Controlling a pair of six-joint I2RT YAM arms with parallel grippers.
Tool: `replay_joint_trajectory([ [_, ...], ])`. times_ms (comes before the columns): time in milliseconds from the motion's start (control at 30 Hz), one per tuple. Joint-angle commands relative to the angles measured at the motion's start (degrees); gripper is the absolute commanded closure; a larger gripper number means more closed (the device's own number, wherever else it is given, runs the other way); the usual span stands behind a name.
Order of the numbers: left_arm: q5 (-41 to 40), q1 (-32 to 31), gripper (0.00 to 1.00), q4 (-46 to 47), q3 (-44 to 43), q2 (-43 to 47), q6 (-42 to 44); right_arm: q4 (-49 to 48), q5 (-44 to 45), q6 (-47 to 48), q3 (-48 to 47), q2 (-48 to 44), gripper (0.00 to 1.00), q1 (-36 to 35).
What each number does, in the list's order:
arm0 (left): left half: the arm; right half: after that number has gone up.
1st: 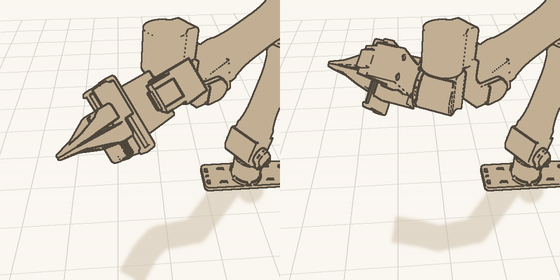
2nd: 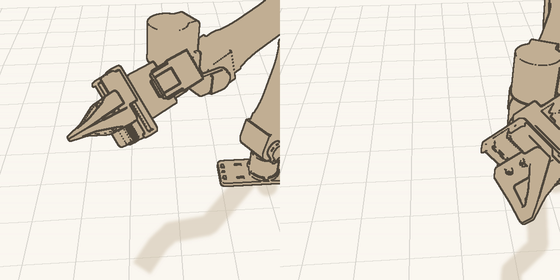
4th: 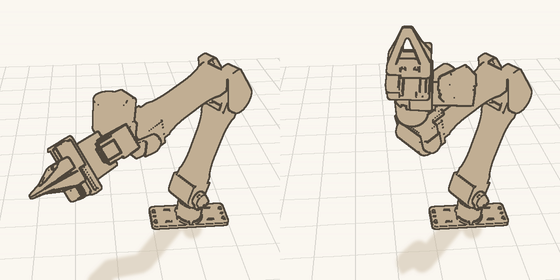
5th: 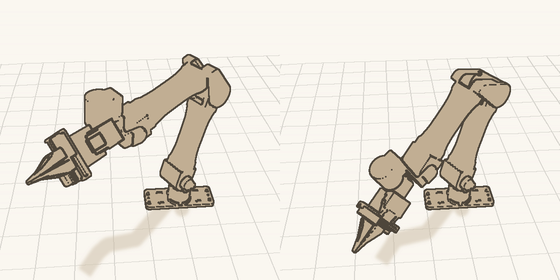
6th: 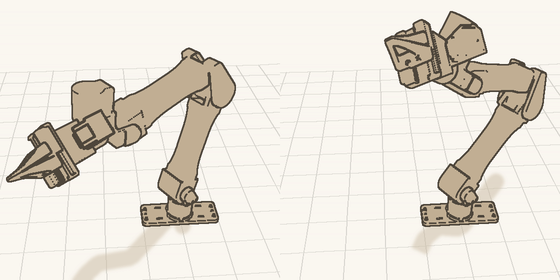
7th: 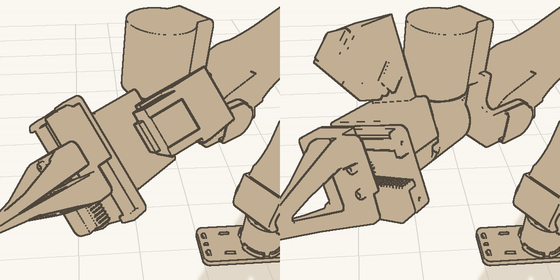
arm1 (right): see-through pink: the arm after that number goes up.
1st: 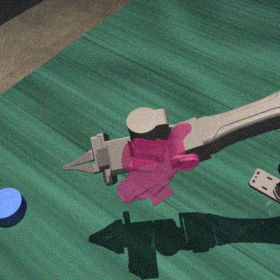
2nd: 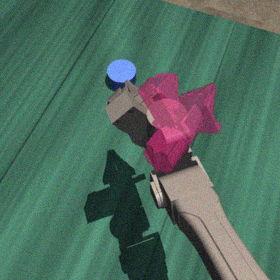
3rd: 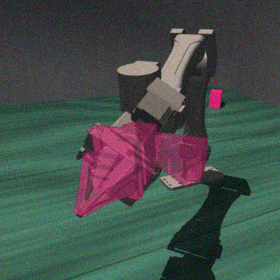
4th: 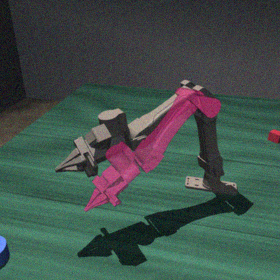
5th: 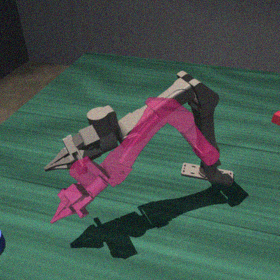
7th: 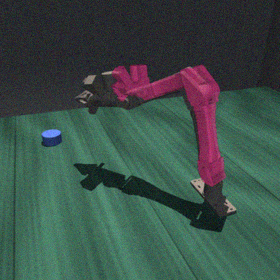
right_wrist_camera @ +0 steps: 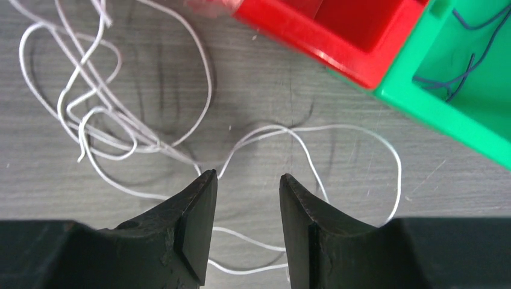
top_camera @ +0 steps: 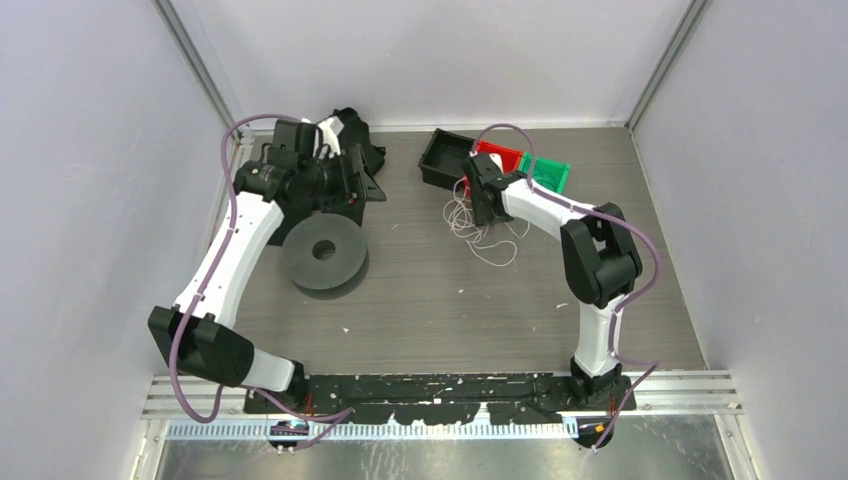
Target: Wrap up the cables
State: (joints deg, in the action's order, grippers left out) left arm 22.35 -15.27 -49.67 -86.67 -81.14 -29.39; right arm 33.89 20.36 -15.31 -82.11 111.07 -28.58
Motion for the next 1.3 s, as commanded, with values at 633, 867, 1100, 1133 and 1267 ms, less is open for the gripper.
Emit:
replay_joint_trajectory([
  [633,3.06,-0.19,0.26,0.98,1.85,3.1,0.64,-13.41,-2.05,3.9,-1.2,-2.65,0.99,1.04],
  [867,4.49,-1.68,0.25,2.76,1.14,0.95,0.66,-10.74,-3.95,4.22,-1.25,-17.18,0.99,0.91],
  [1100,5.92,-8.5,0.2,8.58,-7.13,-6.71,1.95,-4.65,-6.89,4.58,-7.75,-23.91,1.0,-0.49],
  [1133,7.26,-8.76,0.2,10.16,-8.18,-8.18,1.47,-4.91,-7.48,4.04,-8.24,-24.73,1.0,-0.56],
  [1267,15.17,-9.81,0.18,15.93,-13.44,-14.62,-1.11,-3.48,-9.7,0.93,-13.58,-24.99,1.0,-0.52],
])
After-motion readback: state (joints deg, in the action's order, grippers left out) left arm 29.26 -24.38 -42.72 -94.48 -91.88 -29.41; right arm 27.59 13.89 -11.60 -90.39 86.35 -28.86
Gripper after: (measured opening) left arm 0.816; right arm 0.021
